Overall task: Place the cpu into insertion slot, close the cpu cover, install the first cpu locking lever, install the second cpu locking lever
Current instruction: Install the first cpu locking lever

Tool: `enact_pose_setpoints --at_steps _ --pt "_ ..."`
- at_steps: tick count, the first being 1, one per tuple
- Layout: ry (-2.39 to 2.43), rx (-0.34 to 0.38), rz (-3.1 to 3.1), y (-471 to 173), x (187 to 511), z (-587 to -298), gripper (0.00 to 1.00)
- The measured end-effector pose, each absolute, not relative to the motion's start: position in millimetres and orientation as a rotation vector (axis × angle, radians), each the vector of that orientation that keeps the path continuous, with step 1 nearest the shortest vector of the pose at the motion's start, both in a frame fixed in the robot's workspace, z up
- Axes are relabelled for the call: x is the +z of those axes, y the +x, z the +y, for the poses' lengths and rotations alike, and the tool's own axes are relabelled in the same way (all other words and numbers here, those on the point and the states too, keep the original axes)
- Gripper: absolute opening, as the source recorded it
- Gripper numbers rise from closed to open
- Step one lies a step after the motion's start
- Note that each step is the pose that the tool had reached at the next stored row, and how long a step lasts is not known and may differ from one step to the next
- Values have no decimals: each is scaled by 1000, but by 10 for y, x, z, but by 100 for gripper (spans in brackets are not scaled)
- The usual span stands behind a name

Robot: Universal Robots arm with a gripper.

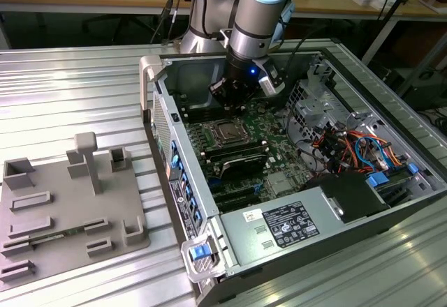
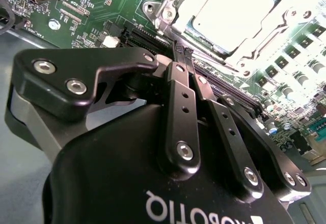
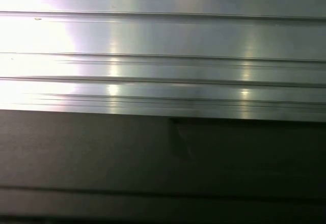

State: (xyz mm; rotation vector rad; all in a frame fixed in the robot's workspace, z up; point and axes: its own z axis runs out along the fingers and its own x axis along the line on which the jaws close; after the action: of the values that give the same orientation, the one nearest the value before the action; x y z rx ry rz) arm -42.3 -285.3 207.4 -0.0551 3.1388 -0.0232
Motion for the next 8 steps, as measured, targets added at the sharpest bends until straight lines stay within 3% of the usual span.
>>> enact_pose_setpoints --at_steps 8 --pt "-55 -24 3139 -423 2070 -2888 11"
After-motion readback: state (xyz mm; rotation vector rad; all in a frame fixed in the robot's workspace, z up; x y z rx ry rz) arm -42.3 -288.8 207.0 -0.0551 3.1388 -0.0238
